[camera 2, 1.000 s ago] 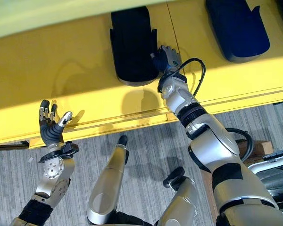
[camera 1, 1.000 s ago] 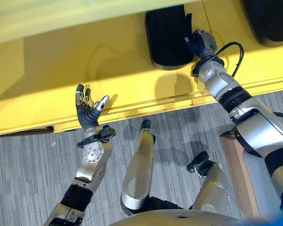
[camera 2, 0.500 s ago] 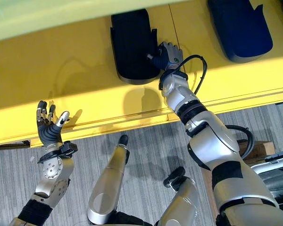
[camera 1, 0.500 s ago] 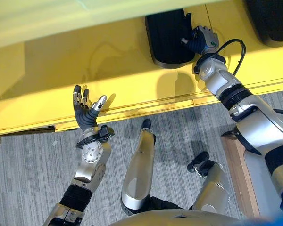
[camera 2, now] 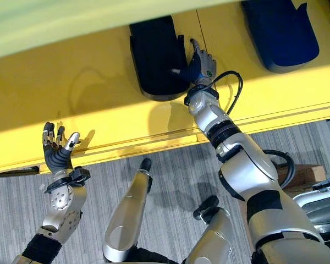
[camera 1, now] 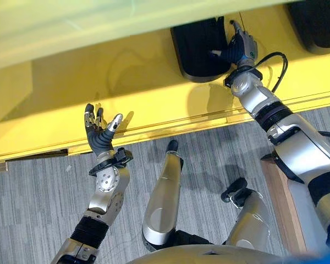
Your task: Move parts from the plastic box to the shelf.
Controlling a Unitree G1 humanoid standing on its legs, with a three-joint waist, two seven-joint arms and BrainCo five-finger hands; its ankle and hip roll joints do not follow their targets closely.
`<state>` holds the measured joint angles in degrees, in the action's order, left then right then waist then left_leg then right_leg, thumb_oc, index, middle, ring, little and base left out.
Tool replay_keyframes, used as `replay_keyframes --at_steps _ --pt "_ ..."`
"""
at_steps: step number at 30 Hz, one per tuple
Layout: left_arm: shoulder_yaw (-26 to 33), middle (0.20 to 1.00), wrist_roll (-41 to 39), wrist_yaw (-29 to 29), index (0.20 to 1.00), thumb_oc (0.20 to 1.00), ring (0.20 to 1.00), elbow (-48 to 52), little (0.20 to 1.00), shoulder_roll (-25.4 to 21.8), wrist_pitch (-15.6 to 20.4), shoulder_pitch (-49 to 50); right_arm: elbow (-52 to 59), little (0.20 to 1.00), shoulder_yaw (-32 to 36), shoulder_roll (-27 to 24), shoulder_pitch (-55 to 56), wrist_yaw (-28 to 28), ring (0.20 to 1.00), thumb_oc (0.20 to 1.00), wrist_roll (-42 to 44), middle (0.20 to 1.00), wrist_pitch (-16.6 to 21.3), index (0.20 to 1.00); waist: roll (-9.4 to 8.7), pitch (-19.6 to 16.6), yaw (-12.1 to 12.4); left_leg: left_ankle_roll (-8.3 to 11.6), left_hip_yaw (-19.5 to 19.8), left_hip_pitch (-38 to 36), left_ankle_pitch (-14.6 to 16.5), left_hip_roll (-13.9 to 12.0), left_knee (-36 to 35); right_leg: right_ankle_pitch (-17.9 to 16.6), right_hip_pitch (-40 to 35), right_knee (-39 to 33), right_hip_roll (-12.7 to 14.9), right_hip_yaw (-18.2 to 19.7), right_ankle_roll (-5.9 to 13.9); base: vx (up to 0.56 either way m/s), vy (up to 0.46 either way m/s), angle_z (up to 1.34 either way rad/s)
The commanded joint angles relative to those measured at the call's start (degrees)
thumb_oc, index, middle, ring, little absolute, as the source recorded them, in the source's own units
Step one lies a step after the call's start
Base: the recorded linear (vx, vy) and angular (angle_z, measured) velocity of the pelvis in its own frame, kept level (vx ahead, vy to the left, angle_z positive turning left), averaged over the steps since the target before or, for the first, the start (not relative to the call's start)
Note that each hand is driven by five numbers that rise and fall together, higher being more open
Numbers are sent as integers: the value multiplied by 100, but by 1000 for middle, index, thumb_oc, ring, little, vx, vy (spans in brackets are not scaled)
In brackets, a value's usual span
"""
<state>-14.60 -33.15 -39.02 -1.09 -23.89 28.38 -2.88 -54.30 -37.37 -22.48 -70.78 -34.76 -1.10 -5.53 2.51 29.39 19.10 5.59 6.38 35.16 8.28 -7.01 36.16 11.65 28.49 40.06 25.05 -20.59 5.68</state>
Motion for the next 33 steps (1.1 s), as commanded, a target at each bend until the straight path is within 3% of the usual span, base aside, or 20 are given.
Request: replay_keyframes --at_steps 1,5,8,11,18,24,26,29,33 --pt "-227 1000 290 -121 1000 1000 1000 -50 1000 132 232 105 222 1000 312 39 294 -742 1000 1000 330 1000 400 1000 204 40 0 -471 -852 125 -70 -174 115 91 112 750 -406 -152 -338 24 41 -3" --pt "-221 1000 359 -341 1000 1000 1000 14 1000 129 295 134 1338 1000 802 -11 721 -884 1000 1000 -30 1000 1011 1000 242 40 -157 -479 -903 -23 -79 -126 4 75 57 630 -424 -12 -325 31 81 -5" --pt "-227 1000 417 -459 1000 1000 1000 -10 1000 164 395 149 1589 1000 847 2 793 -939 1000 1000 21 1000 1067 1000 257 40 -184 -484 -917 -45 -82 -118 -11 66 53 602 -428 14 -328 15 48 -6" --pt "-148 1000 386 -545 1000 1000 1000 -64 1000 198 515 182 2110 1000 990 66 975 -964 1000 1000 39 1000 1396 1000 288 40 -241 -484 -940 -134 -96 -81 -99 56 15 517 -438 72 -316 17 64 -2" --pt "73 1000 345 -596 1000 1000 1000 -161 1000 324 661 254 3590 1000 1138 257 1861 -551 1000 1000 437 1000 1464 1000 252 40 -426 -429 -973 -466 -246 -22 -481 -36 -208 154 -530 193 -262 7 23 -5" --pt "227 1000 709 -872 1000 1000 1000 -127 1000 381 698 352 4565 1000 1104 297 2893 -82 1000 1000 864 1000 1773 1000 112 40 -678 -374 -1099 -1019 -406 -1 -998 -198 -681 -501 -724 284 -205 8 15 -5" --pt "265 1000 787 -903 1000 1000 1000 -88 1000 352 568 325 5067 1000 1085 110 3287 313 1000 1000 755 1000 1912 1000 53 40 -801 -392 -1178 -1180 -583 -26 -1234 -418 -834 -886 -814 297 -226 -31 19 -10" --pt "287 1000 1066 -937 1000 1000 1000 -82 1000 392 418 556 6067 1000 889 -118 4133 644 1000 1000 949 1000 1763 1000 -88 40 -967 -351 -1276 -1566 -587 -50 -1428 -609 -1246 -1413 -890 361 -132 3 -16 -13" --pt "261 1000 1472 -825 1000 1000 1000 -99 1000 404 348 877 6592 1000 915 -474 5252 945 1000 1000 1212 1000 2017 1000 -224 40 -1138 -363 -1476 -2179 -591 -117 -1774 -819 -1849 -2011 -902 376 -13 17 -17 -22"
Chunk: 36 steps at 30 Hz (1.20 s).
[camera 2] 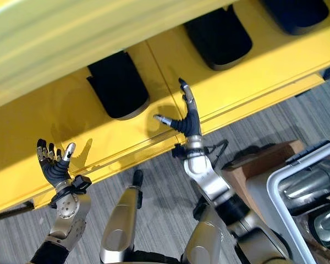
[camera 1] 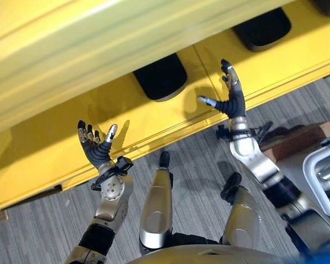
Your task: Move parts from the plastic box to the shelf.
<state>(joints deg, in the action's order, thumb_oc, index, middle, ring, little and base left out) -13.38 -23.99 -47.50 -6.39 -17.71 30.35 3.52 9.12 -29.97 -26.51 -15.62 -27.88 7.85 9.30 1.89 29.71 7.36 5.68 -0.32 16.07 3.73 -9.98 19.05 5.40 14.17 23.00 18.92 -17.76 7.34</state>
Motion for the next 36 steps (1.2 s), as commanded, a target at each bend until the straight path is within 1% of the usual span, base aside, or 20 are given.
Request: replay_keyframes --at_steps 1,3,4,6,8,9,11,12,15,16,17,18,20,24,26,29,32,33,34,36 --pt "133 1000 560 11 1000 1000 1000 441 1000 -217 137 255 270 1000 188 -86 -202 269 1000 1000 344 1000 534 1000 -168 9 27 -374 -817 -311 -139 179 -89 -208 -458 -343 -292 93 -172 18 -18 -17" --pt "116 1000 376 77 1000 1000 1000 507 1000 -268 -80 484 347 1000 385 -264 477 457 1000 1000 433 1000 846 1000 -222 -51 -54 -366 -870 -587 -154 180 -268 -303 -754 -632 -310 97 -96 55 -24 -12" --pt "154 1000 676 96 1000 1000 1000 424 1000 -259 40 669 330 1000 515 -317 784 576 1000 1000 397 1000 955 1000 -257 -153 -92 -363 -894 -681 -168 180 -361 -351 -856 -772 -335 103 -62 82 -38 -7" --pt "269 1000 1306 -126 1000 1000 1000 341 1000 -310 117 948 261 1000 659 -434 1212 807 1000 1000 609 1000 845 1000 -315 -302 -145 -369 -953 -879 -202 185 -588 -448 -1049 -1044 -371 107 -1 71 -56 -3" --pt "400 1000 2079 -703 1000 1000 1000 421 1000 -589 344 1163 75 1000 750 -593 1634 1139 1000 1000 500 1000 1448 1000 -380 -481 -184 -354 -1003 -1042 -224 143 -739 -516 -1207 -1232 -404 89 46 79 -77 -11" --pt "462 1000 2109 -919 1000 1000 1000 495 1000 -686 222 1244 52 1000 799 -647 1797 1209 1000 1000 524 1000 1481 1000 -393 -545 -189 -351 -999 -1075 -231 145 -772 -531 -1240 -1263 -404 73 59 85 -63 -9" --pt "584 1000 1633 -686 1000 1000 1000 579 1000 -781 -180 1387 18 1000 844 -634 2019 1227 1000 1000 1009 1000 1235 1000 -421 -652 -192 -346 -973 -1147 -234 159 -810 -558 -1318 -1336 -406 84 71 114 -55 2" --pt "720 1000 1539 -291 1000 1000 1000 370 1000 -735 212 1621 -209 1000 896 -573 2248 1215 1000 1000 1185 1000 1190 1000 -465 -813 -206 -328 -959 -1279 -243 132 -885 -543 -1417 -1398 -441 106 56 163 -55 4" --pt "772 1000 1508 440 1000 1000 1000 401 1000 -674 453 1883 -264 1000 1158 -532 2640 1307 1000 1000 1547 1000 1124 1000 -520 -1009 -243 -317 -1002 -1431 -279 101 -1010 -564 -1522 -1496 -485 76 44 119 -45 -2" --pt "722 1000 1908 454 1000 1000 1000 416 1000 -674 557 1973 -266 1000 1274 -534 2803 1312 1000 1000 1610 1000 1131 1000 -541 -1094 -278 -314 -1020 -1487 -287 85 -1057 -562 -1541 -1506 -497 86 46 117 -51 -5" --pt "696 1000 2253 163 1000 1000 1000 572 1000 -737 371 2056 -295 1000 1433 -574 2929 1325 1000 1000 1852 1000 1026 1000 -550 -1168 -320 -305 -1029 -1546 -290 54 -1083 -539 -1562 -1483 -517 108 32 144 -47 -10" --pt "793 1000 2529 -324 1000 1000 1000 1017 1000 -983 532 2095 -313 1000 1612 -565 3043 1291 1000 1000 2142 1000 730 1000 -541 -1224 -376 -292 -1057 -1625 -257 44 -1114 -515 -1640 -1550 -529 111 25 125 -38 -9" --pt "960 1000 2357 48 1000 1000 1000 1483 1000 -1206 398 2134 -457 1000 1644 -480 3114 1255 1000 1000 2277 1000 682 1000 -483 -1303 -383 -279 -1083 -1678 -312 28 -1196 -616 -1675 -1696 -511 55 33 78 -37 -10" --pt "861 1000 2759 -120 1000 1000 1000 1603 1000 -1383 238 2071 -592 1000 1439 -370 2922 963 1000 1000 2108 1000 730 1000 -403 -1315 -405 -222 -1243 -1798 -315 2 -1270 -652 -1727 -1778 -489 -77 46 25 -10 -13" --pt "860 1000 2990 -300 1000 1000 1000 1641 1000 -1392 352 2060 -700 1000 1449 -339 2857 878 1000 1000 2291 1000 586 1000 -386 -1323 -418 -226 -1301 -1798 -291 2 -1246 -657 -1710 -1781 -472 -108 39 10 -5 -6" --pt "859 1000 2911 -3 1000 1000 1000 1771 1000 -1438 393 2074 -779 1000 1468 -295 2820 865 1000 1000 2214 1000 553 1000 -346 -1342 -434 -227 -1393 -1800 -270 -5 -1234 -663 -1676 -1776 -445 -156 55 -8 -9 -18" --pt "529 1000 2530 613 1000 1000 1000 1796 1000 -1537 448 1881 -896 1000 1371 -250 2666 544 1000 1000 2167 1000 716 1000 -277 -1341 -547 -248 -1506 -1775 -212 -5 -1132 -641 -1610 -1719 -430 -115 39 -8 -50 -18" --pt "404 1000 2376 314 1000 1000 1000 1759 1000 -1528 556 1731 -899 1000 1371 -250 2621 528 1000 1000 2120 1000 703 1000 -277 -1340 -596 -253 -1552 -1773 -194 -23 -1097 -644 -1577 -1697 -428 -99 30 -40 -81 -23" --pt "272 1000 2473 326 1000 1000 1000 1789 1000 -1524 675 1472 -899 1000 1332 -245 2548 504 1000 1000 1946 1000 642 1000 -272 -1341 -656 -246 -1632 -1769 -173 -62 -1041 -648 -1527 -1670 -428 -80 16 -76 -118 -25" --pt "-9 1000 2457 451 1000 1000 1000 1873 1000 -1503 579 1031 -1092 1000 1252 -201 2362 444 1000 1000 1902 1000 653 1000 -266 -1352 -778 -228 -1749 -1771 -134 -118 -943 -639 -1490 -1647 -451 -1 -16 -42 -130 -34"
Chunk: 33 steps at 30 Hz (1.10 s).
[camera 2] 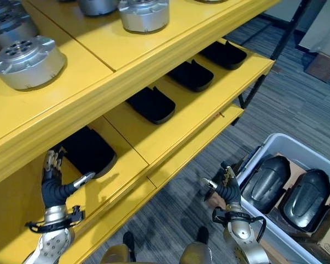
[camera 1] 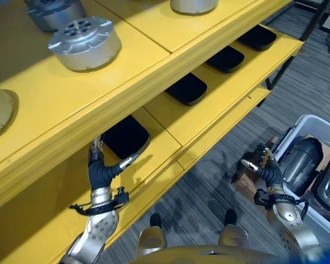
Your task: Move parts from the plastic box to the shelf.
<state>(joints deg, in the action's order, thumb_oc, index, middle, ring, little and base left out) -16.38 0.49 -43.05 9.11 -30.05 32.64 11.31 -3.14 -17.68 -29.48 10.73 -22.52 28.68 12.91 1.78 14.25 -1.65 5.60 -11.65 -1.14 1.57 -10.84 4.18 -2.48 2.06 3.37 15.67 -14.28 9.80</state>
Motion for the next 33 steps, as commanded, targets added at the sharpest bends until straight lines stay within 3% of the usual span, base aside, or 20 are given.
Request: replay_keyframes --at_steps 1,3,5,9,15,18,21,27,33 --pt "195 1000 62 146 1000 1000 1000 352 1000 -218 366 165 159 1000 10 120 -296 -153 1000 1000 -173 1000 266 1000 -265 170 79 -220 -690 -91 90 -43 522 131 -289 279 -142 -333 -262 67 -82 -40" --pt "21 1000 725 -177 1000 1000 1000 388 1000 -212 539 18 166 1000 -3 131 -313 -53 1000 1000 -252 1000 395 1000 -259 149 -2 -169 -771 -178 221 -83 577 193 -323 289 -170 -314 -215 33 -37 -47" --pt "-199 1000 1365 -900 1000 1000 1000 374 1000 -211 615 -424 216 1000 -80 83 -407 23 1000 1000 -386 1000 362 1000 -279 115 -139 -182 -1004 -181 315 -125 702 189 -248 312 -171 -328 -239 -43 -9 -44" --pt "-310 1000 1922 -1099 1000 1000 1000 399 1000 -188 744 -714 185 1000 -142 96 -451 47 1000 1000 -391 1000 283 1000 -293 77 -228 -177 -1147 -213 324 -159 704 145 -235 249 -198 -274 -244 -19 -5 -24" --pt "-537 1000 1716 -728 1000 1000 1000 425 1000 -132 745 -1092 211 1000 -198 148 -489 8 1000 1000 -427 1000 199 1000 -321 22 -370 -189 -1334 -295 334 -172 631 93 -192 199 -214 -223 -202 -12 -19 -9" --pt "-811 1000 1161 -162 1000 1000 1000 371 1000 3 609 -1284 160 1000 -220 182 -509 -376 1000 1000 -643 1000 -426 1000 -350 -14 -455 -169 -1640 -380 340 -250 645 40 -192 121 -224 -348 -205 38 -85 -29" --pt "-990 1000 922 377 1000 1000 1000 301 1000 49 496 -1323 219 1000 -82 118 -542 -818 1000 1000 -739 1000 -331 1000 -388 -5 -462 -125 -1862 -364 299 -350 664 -18 -97 88 -282 -520 -211 7 -187 -67" --pt "-1210 1000 700 360 1000 1000 1000 158 1000 115 370 -1596 266 1000 67 24 -684 -1156 1000 1000 -900 1000 -444 1000 -360 102 -600 -15 -1858 -224 139 -595 777 129 54 186 -473 -313 -379 29 -137 -20" --pt "-1314 1000 1134 310 1000 1000 1000 213 1000 212 355 -1769 89 1000 214 -52 -865 -904 1000 1000 -790 1000 -460 1000 -323 124 -612 192 -1539 -149 -297 -963 914 433 150 460 -730 -113 -642 97 -177 -8"
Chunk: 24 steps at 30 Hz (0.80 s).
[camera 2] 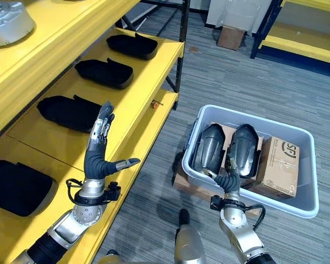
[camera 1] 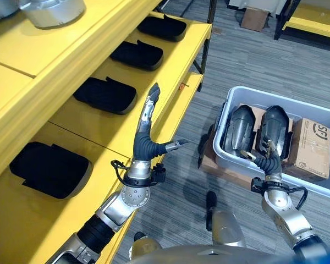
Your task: Move parts from the plastic box to the shelf.
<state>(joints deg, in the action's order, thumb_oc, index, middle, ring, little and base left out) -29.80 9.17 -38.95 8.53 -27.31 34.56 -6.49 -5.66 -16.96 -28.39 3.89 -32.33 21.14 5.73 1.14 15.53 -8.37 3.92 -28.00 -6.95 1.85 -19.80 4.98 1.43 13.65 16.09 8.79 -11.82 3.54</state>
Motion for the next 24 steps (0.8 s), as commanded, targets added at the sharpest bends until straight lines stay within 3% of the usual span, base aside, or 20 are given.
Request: replay_keyframes --at_steps 1,3,6,8,11,13,14,17,19,22,24 --pt "53 1000 269 -109 1000 1000 1000 282 1000 -70 131 -42 329 1000 187 -186 -244 95 1000 1000 -84 1000 336 1000 -259 -19 75 390 162 434 -413 -133 849 110 -1001 -753 -93 -347 -66 146 -236 -9" --pt "104 1000 58 -73 1000 1000 1000 286 1000 -75 2 -110 322 1000 277 -232 -414 61 1000 1000 -59 1000 417 1000 -260 -59 126 438 337 463 -568 -245 889 241 -972 -611 -196 -323 -150 175 -239 -19" --pt "173 1000 -114 -39 1000 1000 1000 212 1000 -44 -108 -133 327 1000 363 -271 -640 -83 1000 1000 90 1000 179 1000 -255 -103 228 488 671 549 -802 -387 1025 449 -965 -376 -351 -257 -280 177 -188 -21" --pt "232 1000 -291 -28 1000 1000 1000 178 1000 25 -239 -66 290 1000 379 -260 -706 -41 1000 1000 265 1000 35 1000 -267 -120 307 452 967 618 -848 -386 1086 548 -968 -231 -428 -159 -330 189 -157 -17" --pt "410 1000 -134 -355 1000 1000 1000 147 1000 23 -451 144 464 1000 392 -177 -667 3 1000 1000 193 1000 163 1000 -307 -141 412 333 1208 705 -916 -299 1134 505 -944 -204 -490 -122 -409 97 -90 -2" --pt "825 1000 -202 -333 1000 1000 1000 4 1000 -23 -339 717 993 1000 597 -240 -324 119 1000 1000 455 1000 -95 1000 -408 -118 589 156 1892 1110 -665 375 1810 426 -1031 -400 -533 93 -448 45 -27 -39" --pt "825 1000 -201 -333 1000 1000 1000 4 1000 -24 -338 717 996 1000 598 -239 -322 119 1000 1000 455 1000 -97 1000 -410 -134 584 150 1894 1131 -679 381 1803 408 -1017 -416 -529 90 -448 2 23 -69" --pt "937 1000 -329 -135 1000 1000 1000 -27 1000 27 -180 1044 1140 1000 694 -270 138 317 1000 1000 516 1000 -116 1000 -421 -96 613 -204 1706 1218 32 1322 1832 298 -1135 -567 -513 76 -343 9 80 -13" --pt "964 1000 -331 -167 1000 1000 1000 -167 1000 32 -41 1148 1094 1000 695 -168 373 412 1000 1000 771 1000 -33 1000 -388 -123 613 -319 1641 1138 126 1756 1506 174 -1161 -616 -522 110 -224 34 88 25" --pt "959 1000 -412 77 1000 1000 1000 -276 1000 58 43 1154 942 1000 532 70 574 437 1000 1000 612 1000 201 1000 -435 -129 634 -344 1443 1217 120 1936 1288 67 -1349 -812 -516 81 -142 4 50 45" --pt "923 1000 -265 166 1000 1000 1000 -313 1000 86 71 1184 764 1000 373 149 480 364 1000 1000 537 1000 300 1000 -426 -189 710 -424 1510 1092 243 2081 873 50 -1470 -953 -534 56 -105 -22 134 31"
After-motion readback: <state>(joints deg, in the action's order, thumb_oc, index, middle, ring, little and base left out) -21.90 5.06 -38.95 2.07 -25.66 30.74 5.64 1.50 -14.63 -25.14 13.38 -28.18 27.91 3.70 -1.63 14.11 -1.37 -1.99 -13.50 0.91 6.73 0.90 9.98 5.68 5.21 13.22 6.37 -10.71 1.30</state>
